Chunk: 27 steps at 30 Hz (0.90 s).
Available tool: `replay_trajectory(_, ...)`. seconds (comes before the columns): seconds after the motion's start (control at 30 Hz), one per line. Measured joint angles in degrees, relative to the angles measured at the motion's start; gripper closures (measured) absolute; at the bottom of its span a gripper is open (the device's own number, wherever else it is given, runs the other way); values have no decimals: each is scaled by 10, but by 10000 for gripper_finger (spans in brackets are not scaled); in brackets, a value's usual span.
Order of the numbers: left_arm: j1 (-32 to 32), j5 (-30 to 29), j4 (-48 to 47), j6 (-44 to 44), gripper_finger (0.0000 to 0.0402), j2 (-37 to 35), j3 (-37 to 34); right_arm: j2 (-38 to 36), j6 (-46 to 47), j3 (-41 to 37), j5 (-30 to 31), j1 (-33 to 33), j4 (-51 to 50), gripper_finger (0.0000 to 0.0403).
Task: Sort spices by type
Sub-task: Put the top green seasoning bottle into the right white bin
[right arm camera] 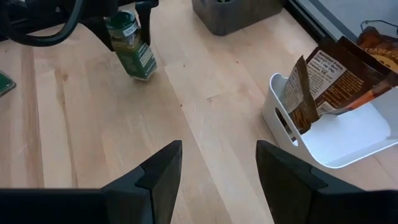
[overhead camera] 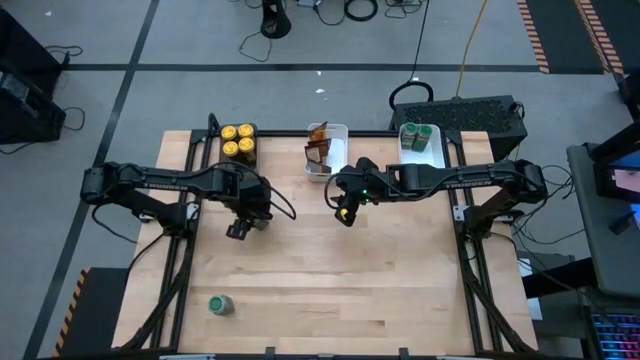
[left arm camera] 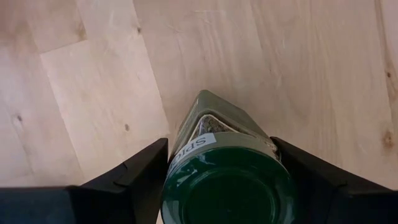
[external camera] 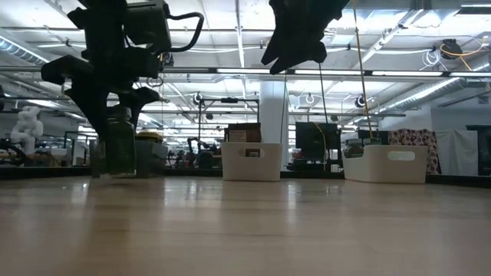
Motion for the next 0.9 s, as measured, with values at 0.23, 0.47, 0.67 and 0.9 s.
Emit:
replay_trajectory(0.23, 2, 1, 0, 0, 148, 0, 0, 0, 1, 0, 0, -2, 2, 216)
replay_trajectory(0.47, 2, 1, 1, -1, 148, 0, 0, 0, -3, 0, 0, -2, 2, 216)
replay_trajectory(0.67, 2, 13, 16, -1, 148, 0, 0, 0, -5, 0, 0, -2, 2, 216)
replay_trajectory(0.9, 2, 44, 47, -6, 138, 10, -6, 0, -1, 0, -1, -2, 2, 216)
